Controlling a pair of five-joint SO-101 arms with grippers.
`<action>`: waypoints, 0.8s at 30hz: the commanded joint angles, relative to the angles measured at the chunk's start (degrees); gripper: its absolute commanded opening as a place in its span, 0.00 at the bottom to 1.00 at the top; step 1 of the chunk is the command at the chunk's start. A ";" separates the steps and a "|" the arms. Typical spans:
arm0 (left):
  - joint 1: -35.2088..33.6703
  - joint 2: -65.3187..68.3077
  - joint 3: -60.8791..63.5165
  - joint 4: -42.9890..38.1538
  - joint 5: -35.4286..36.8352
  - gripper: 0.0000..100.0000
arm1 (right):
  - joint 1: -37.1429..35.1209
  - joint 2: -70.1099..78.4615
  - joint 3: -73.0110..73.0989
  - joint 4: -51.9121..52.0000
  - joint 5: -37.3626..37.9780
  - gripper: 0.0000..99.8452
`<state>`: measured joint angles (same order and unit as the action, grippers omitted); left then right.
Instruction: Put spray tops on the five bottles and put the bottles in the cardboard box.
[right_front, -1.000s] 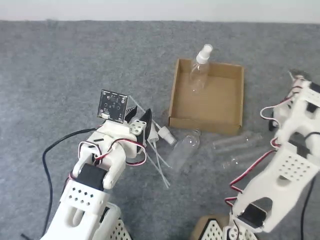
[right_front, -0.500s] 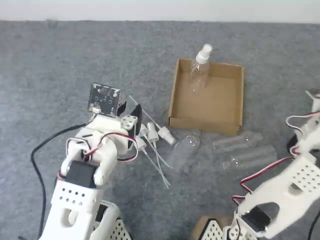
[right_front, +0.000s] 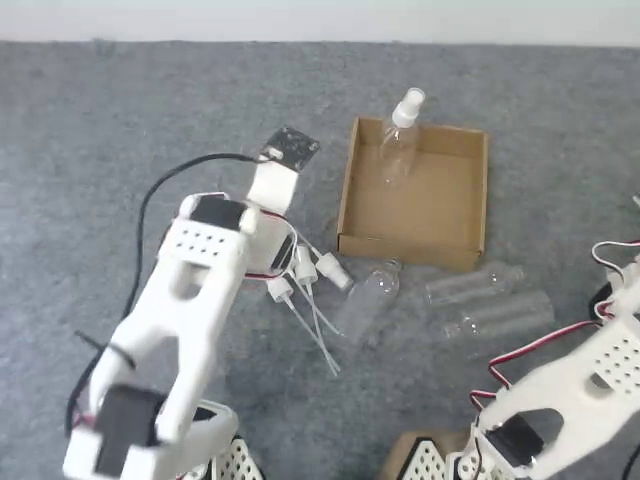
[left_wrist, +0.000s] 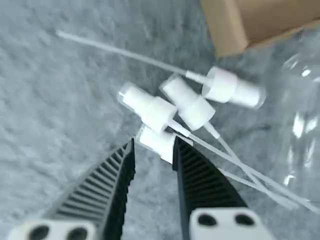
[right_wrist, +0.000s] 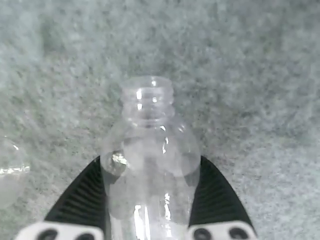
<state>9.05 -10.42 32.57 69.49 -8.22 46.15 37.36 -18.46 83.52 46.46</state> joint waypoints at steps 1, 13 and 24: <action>-1.41 3.69 -3.56 -3.25 2.46 0.11 | 0.22 -6.11 -3.34 0.40 0.62 0.01; -6.15 14.95 -6.55 -5.27 13.98 0.15 | -0.84 -7.16 -3.16 0.92 0.53 0.01; -5.98 14.86 -12.26 5.71 17.41 0.21 | -1.01 -7.16 -3.08 0.92 0.53 0.01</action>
<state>2.90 5.41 23.43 72.75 7.87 45.98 34.81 -18.46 83.69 46.46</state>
